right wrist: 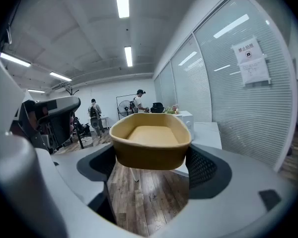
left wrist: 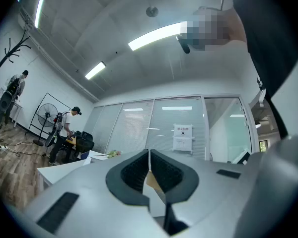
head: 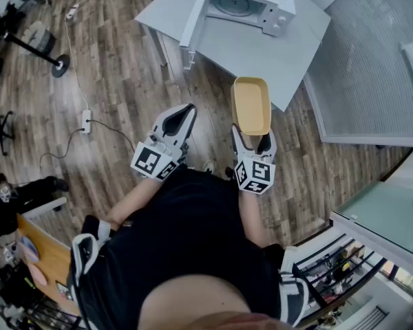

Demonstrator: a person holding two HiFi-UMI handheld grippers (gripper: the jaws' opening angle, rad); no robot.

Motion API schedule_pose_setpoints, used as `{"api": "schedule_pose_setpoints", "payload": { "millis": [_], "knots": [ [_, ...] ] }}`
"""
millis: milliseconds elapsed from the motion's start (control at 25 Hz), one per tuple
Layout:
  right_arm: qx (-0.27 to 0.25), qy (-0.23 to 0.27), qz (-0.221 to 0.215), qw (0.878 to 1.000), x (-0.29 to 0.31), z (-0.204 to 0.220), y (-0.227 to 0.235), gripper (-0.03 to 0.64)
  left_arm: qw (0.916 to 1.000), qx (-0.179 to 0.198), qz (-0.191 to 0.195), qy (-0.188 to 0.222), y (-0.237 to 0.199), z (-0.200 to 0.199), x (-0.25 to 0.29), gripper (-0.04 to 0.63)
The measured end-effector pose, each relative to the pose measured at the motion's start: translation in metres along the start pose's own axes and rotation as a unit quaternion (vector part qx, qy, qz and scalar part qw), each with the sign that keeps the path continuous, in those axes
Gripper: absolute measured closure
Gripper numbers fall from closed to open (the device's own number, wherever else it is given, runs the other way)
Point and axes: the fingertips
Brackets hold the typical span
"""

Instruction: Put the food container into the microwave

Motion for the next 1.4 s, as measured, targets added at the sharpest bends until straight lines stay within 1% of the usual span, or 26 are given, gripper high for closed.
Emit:
{"api": "schedule_pose_setpoints", "payload": {
  "millis": [200, 400, 560, 680, 840, 960, 1080, 1200, 1400],
  "knots": [
    [-0.004, 0.001, -0.003, 1.000, 0.003, -0.002, -0.003, 0.164, 1.0000, 0.001, -0.001, -0.001, -0.003, 0.002, -0.002, 0.563],
    [0.000, -0.001, 0.002, 1.000, 0.011, 0.000, -0.006, 0.164, 0.9999, -0.011, -0.001, -0.005, -0.014, 0.004, -0.004, 0.563],
    [0.009, 0.002, 0.010, 1.000, 0.017, -0.003, -0.016, 0.164, 0.9998, -0.020, 0.006, -0.008, -0.025, 0.003, -0.008, 0.563],
    [0.009, -0.002, 0.015, 1.000, 0.029, 0.000, -0.019, 0.164, 0.9993, -0.034, 0.013, -0.009, -0.034, 0.006, -0.008, 0.563],
    [0.011, -0.006, 0.020, 1.000, 0.054, 0.005, -0.011, 0.164, 0.9987, -0.045, 0.019, -0.014, -0.046, 0.020, 0.006, 0.563],
    [0.010, -0.014, 0.010, 1.000, 0.078, 0.007, 0.007, 0.164, 0.9988, -0.044, 0.012, -0.015, -0.049, 0.031, 0.028, 0.563],
    [0.008, -0.013, -0.007, 1.000, 0.119, 0.000, 0.042, 0.164, 0.9996, -0.028, 0.004, -0.009, -0.054, 0.043, 0.072, 0.563],
    [0.000, -0.014, -0.030, 0.999, 0.162, -0.014, 0.078, 0.164, 0.9998, -0.009, -0.014, -0.010, -0.058, 0.051, 0.122, 0.563],
    [-0.016, -0.025, -0.071, 0.997, 0.222, -0.040, 0.131, 0.164, 0.9987, -0.003, -0.050, 0.007, -0.062, 0.056, 0.197, 0.563]
  ]
}}
Point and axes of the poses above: the fingertips, and each gripper's own axes: x forward along the fingers, y to its right, z out of its underside, and after that the axes turned 4 degrees about -z, right-handed
